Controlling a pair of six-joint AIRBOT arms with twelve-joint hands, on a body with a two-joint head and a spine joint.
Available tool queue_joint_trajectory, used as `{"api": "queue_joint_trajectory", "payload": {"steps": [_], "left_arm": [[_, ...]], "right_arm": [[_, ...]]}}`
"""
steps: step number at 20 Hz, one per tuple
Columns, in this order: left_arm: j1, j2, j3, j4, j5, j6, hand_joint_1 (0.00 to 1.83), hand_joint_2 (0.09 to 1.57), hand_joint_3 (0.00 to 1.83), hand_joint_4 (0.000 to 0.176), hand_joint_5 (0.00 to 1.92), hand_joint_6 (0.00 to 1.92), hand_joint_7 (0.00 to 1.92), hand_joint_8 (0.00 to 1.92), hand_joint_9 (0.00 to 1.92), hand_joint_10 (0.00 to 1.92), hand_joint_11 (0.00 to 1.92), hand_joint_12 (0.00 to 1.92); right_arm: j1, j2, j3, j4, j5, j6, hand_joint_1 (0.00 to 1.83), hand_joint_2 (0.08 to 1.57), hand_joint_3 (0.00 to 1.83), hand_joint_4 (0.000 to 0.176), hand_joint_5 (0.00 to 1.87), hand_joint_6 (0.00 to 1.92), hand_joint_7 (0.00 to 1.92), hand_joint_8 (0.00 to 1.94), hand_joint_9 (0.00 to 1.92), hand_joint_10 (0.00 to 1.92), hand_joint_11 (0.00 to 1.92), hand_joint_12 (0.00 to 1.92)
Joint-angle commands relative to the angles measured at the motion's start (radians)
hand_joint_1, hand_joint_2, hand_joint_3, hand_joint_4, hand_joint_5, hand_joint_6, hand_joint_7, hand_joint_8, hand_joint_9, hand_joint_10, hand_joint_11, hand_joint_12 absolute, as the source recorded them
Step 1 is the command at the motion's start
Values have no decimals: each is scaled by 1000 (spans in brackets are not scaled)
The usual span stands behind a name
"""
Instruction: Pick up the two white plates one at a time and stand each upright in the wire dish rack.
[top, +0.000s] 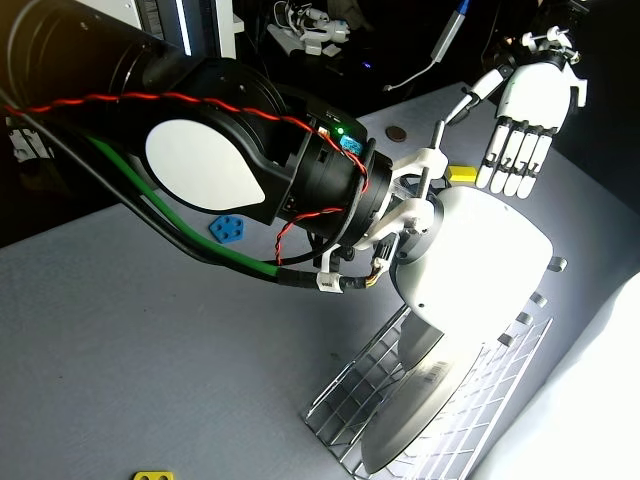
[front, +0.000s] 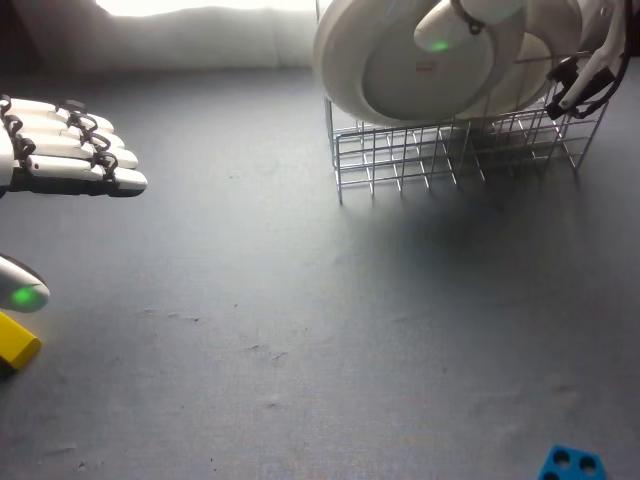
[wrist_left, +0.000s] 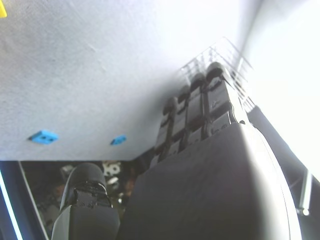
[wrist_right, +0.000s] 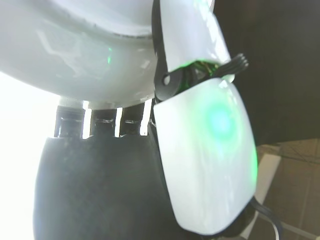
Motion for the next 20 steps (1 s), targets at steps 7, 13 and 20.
{"api": "queue_joint_trajectory", "payload": {"steps": [7,13,20], "left_arm": [[-11,7,-2,-59,-20,-2,0,1090,0,0,0,0,0,0,0,0,0,0],[-11,7,-2,-58,-20,-2,0,1096,1,0,0,0,0,0,0,0,0,0],[-11,7,-2,-58,-20,-2,0,1094,0,0,0,0,0,0,0,0,0,0]], "right_arm": [[15,-23,37,23,94,1,1383,1089,1,0,1001,878,1036,958,934,1097,808,1226],[-2,-41,62,21,79,-15,1383,1092,1,0,982,916,1028,968,938,1088,817,1206],[-31,-51,62,19,92,-18,1384,1083,1,0,1016,881,1061,921,931,1067,814,1210]]}}
